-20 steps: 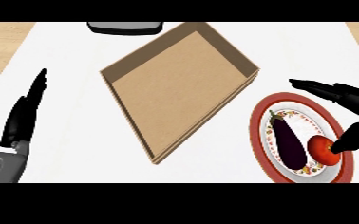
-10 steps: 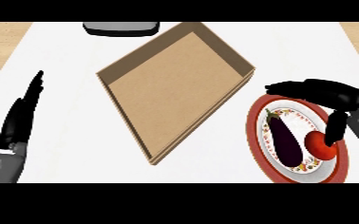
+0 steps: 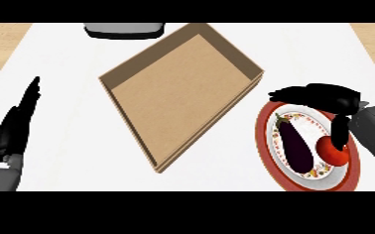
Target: Pick the eggplant from the plate and place it in the cardboard box
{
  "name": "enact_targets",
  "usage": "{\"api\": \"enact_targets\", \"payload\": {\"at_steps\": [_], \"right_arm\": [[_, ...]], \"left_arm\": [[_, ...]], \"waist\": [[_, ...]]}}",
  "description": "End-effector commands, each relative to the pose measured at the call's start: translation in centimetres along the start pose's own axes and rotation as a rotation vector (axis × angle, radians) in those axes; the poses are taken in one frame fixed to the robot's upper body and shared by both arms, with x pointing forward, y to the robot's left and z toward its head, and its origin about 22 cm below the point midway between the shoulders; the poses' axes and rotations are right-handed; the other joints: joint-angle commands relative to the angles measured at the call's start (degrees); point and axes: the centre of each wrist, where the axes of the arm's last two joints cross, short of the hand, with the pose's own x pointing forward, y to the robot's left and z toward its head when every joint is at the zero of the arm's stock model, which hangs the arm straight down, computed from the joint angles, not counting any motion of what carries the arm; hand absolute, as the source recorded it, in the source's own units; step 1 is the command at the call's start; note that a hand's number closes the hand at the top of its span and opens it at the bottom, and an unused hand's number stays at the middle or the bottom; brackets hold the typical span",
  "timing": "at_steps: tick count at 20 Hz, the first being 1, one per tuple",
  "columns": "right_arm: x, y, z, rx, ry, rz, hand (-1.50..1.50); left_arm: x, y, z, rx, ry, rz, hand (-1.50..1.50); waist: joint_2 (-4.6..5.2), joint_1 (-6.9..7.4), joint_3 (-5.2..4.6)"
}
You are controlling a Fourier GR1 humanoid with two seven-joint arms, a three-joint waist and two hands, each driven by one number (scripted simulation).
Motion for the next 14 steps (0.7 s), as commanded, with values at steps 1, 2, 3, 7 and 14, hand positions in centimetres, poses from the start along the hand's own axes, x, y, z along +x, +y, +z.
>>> {"api": "enact_targets", "payload": {"at_steps": [1,2,3,7,14], "right_arm": [[0.4,2.0,-1.3,0.058,-0.042,-0.035,-1.5],[-0.2,1.4,-1.2,0.051,-0.054,-0.044,-1.5],[-0.4,-0.4,0.0,0.053,-0.055,-0.045,-1.5],[0.5,1.8,-1.8,0.048,-0.113,-0.085,-1.5],[2.1,0.0,-0.7,0.058,-0.186,-0.086,-1.5]], "left_arm": [[-0.2,0.6,1.1,0.011,0.006,-0.006,0.0],[-0.7,-0.6,-0.6,0.01,0.014,0.001,0.0],[1.4,1.1,0.9,-0.02,-0.004,-0.002,0.0],[-0.2,-0.4,0.7,-0.009,-0.009,0.001,0.0],[-1.1,-1.1,0.4,-0.005,0.003,0.001,0.0]], "waist": [[0.15,-0.17,0.45],[0.34,-0.4,0.44],[0.18,0.22,0.48],[0.25,-0.26,0.45],[0.23,-0.64,0.41]]}}
